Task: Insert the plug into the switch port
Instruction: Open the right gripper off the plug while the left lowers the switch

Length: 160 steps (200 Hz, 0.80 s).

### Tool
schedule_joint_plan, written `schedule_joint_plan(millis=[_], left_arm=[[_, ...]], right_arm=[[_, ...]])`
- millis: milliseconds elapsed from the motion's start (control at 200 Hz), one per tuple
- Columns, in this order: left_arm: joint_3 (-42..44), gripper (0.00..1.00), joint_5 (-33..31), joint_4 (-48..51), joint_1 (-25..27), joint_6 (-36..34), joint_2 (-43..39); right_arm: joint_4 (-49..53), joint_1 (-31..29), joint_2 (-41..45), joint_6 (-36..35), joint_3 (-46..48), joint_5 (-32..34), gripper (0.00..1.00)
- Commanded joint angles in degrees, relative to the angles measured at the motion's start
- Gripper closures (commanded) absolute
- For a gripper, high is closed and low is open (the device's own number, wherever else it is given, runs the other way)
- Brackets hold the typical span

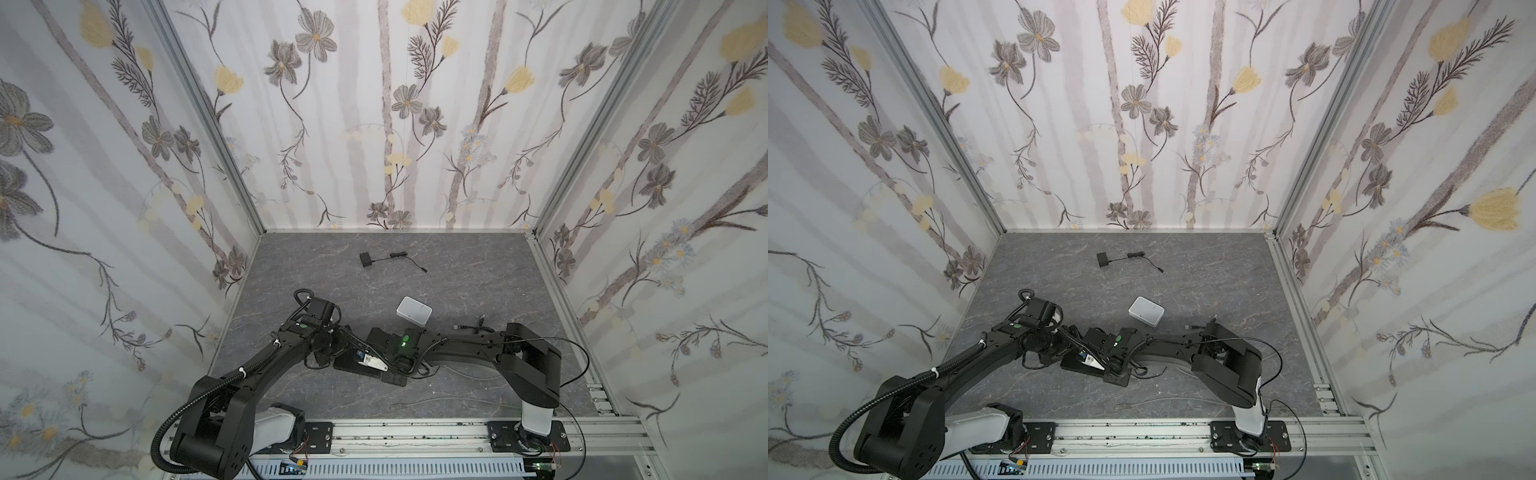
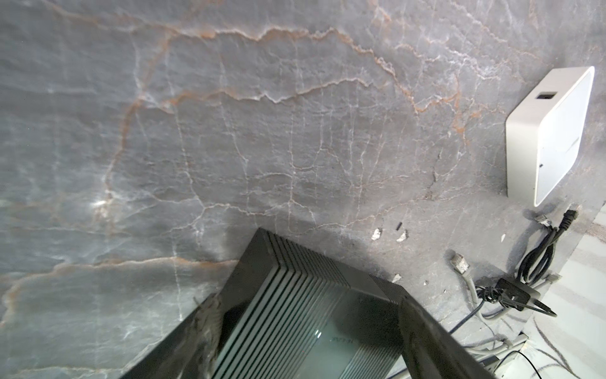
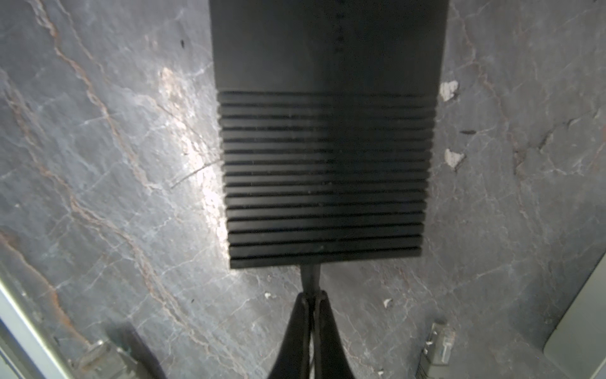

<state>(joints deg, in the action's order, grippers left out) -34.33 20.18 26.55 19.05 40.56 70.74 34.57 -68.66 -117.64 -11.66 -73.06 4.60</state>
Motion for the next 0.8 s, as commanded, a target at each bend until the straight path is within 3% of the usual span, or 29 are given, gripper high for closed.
schedule_joint_plan(millis=[0,395,475,580,794], left_arm=[[0.09,0.16,8.96,-2.04,0.99,3.3,-0.08],[-0.1,0.15,6.54,0.05,0.71,1.63,0.76],[-0.67,0.15,5.54,1.64,0.52,0.77,0.56],[-2.84,0.13,2.25,5.77,0.14,-1.09,-0.14],[-7.24,0.11,0.1,9.71,-0.77,-3.0,-2.33]], right_arm=[[-14.18,-0.02,-0.71,-0.78,-2.39,-2.67,1.0],[-16.26,0.11,0.75,-1.74,3.18,-0.78,0.99],[-16.74,0.24,2.02,-1.55,5.22,1.09,0.91],[-18.96,0.78,4.79,0.15,8.98,5.27,0.71],[-22.25,2.57,15.35,2.16,16.25,10.01,0.59]])
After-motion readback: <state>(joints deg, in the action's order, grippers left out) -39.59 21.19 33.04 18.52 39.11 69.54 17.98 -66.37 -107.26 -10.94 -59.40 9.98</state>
